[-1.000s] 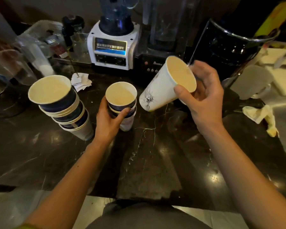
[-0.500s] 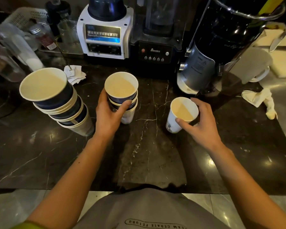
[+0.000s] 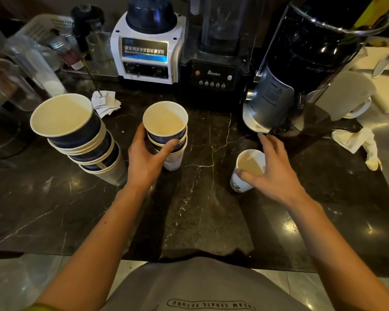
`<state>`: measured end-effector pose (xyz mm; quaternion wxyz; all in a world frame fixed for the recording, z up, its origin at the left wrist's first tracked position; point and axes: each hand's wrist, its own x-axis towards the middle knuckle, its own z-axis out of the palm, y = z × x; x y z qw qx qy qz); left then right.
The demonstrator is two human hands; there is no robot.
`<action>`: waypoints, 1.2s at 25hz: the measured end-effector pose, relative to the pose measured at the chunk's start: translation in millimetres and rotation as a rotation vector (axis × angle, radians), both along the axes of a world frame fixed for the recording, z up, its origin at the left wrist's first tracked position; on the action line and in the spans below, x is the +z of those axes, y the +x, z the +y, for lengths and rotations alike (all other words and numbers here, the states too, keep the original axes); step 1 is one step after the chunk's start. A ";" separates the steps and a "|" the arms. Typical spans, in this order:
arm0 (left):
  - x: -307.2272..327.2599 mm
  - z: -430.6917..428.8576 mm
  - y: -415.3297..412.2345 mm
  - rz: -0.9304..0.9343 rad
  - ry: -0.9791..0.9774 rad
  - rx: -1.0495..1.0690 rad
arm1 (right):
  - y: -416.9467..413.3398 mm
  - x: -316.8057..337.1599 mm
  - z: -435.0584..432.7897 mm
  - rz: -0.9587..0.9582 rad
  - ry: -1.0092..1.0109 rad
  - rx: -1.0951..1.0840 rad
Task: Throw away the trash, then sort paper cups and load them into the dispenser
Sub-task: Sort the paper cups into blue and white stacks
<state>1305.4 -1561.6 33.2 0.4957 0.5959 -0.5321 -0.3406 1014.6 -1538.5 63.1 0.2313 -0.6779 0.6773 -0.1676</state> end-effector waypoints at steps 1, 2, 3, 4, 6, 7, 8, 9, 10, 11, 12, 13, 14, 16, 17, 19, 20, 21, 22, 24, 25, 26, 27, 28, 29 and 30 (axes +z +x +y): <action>0.8 0.5 0.8 0.000 0.001 0.004 | 7.8 5.8 -2.2 -0.020 -0.036 0.019; 0.9 0.5 0.2 0.006 0.002 0.003 | 16.8 12.1 -4.6 -0.052 -0.069 0.043; 1.1 0.7 0.6 0.011 0.004 0.002 | 29.3 19.4 -7.5 -0.087 -0.093 0.080; 0.2 0.8 0.6 0.016 0.007 0.003 | 43.0 25.6 -12.1 -0.116 -0.106 0.126; -0.3 0.8 1.7 0.008 -0.003 -0.002 | 73.4 37.6 -21.8 -0.155 -0.116 0.217; -0.6 1.1 2.7 -0.005 -0.010 -0.002 | 88.8 41.3 -28.3 -0.174 -0.099 0.255; -0.4 0.2 4.2 -0.018 -0.019 -0.006 | 102.5 44.5 -34.7 -0.192 -0.076 0.283; -1.5 -0.1 3.7 -0.025 -0.023 -0.012 | 112.9 45.1 -40.2 -0.214 -0.047 0.301; -1.3 0.1 4.4 -0.030 -0.032 -0.012 | 122.3 45.3 -44.5 -0.237 -0.036 0.315; -0.4 0.5 5.3 -0.030 -0.041 -0.013 | 128.8 45.1 -48.0 -0.258 -0.043 0.321; -1.0 1.6 5.5 -0.025 -0.041 -0.015 | 132.5 43.5 -49.8 -0.278 -0.054 0.318; 0.2 2.3 7.3 -0.019 -0.041 -0.013 | 136.4 42.5 -51.6 -0.294 -0.069 0.309; 0.5 1.9 5.7 -0.014 -0.036 -0.018 | 135.4 40.5 -52.2 -0.304 -0.078 0.285; 1.1 1.6 7.0 -0.008 -0.019 -0.015 | 137.1 36.9 -53.3 -0.306 -0.083 0.252; 1.7 0.9 6.5 -0.003 -0.008 -0.020 | 136.6 36.4 -53.6 -0.303 -0.099 0.233; 1.0 0.3 5.9 0.014 0.009 -0.038 | 134.2 43.5 -53.2 -0.353 -0.171 0.190; 0.4 0.0 5.9 0.018 0.018 -0.050 | 131.3 51.7 -52.9 -0.414 -0.221 0.168; -0.5 -0.4 6.8 0.016 0.027 -0.056 | 127.6 62.1 -52.4 -0.492 -0.279 0.152; -1.4 -0.9 7.1 0.008 0.032 -0.061 | 121.3 73.6 -50.6 -0.568 -0.338 0.129; -3.7 -0.9 8.2 -0.018 0.032 -0.055 | 105.6 94.1 -43.8 -0.694 -0.450 0.068; -4.4 -0.8 8.0 -0.032 0.031 -0.051 | 95.6 99.3 -39.5 -0.740 -0.495 0.038; -5.5 -1.1 7.0 -0.044 0.029 -0.047 | 85.1 101.9 -34.2 -0.768 -0.531 0.005; -6.6 -0.6 6.4 -0.055 0.027 -0.042 | 74.4 100.2 -29.4 -0.777 -0.549 -0.026; -9.0 -0.8 4.6 -0.062 0.030 -0.034 | 62.7 95.6 -24.3 -0.755 -0.548 -0.052; -10.9 -0.8 5.3 -0.070 0.033 -0.019 | 54.3 88.3 -21.5 -0.713 -0.524 -0.059; -12.9 -1.0 4.7 -0.072 0.034 -0.007 | 46.6 79.3 -18.8 -0.649 -0.476 -0.062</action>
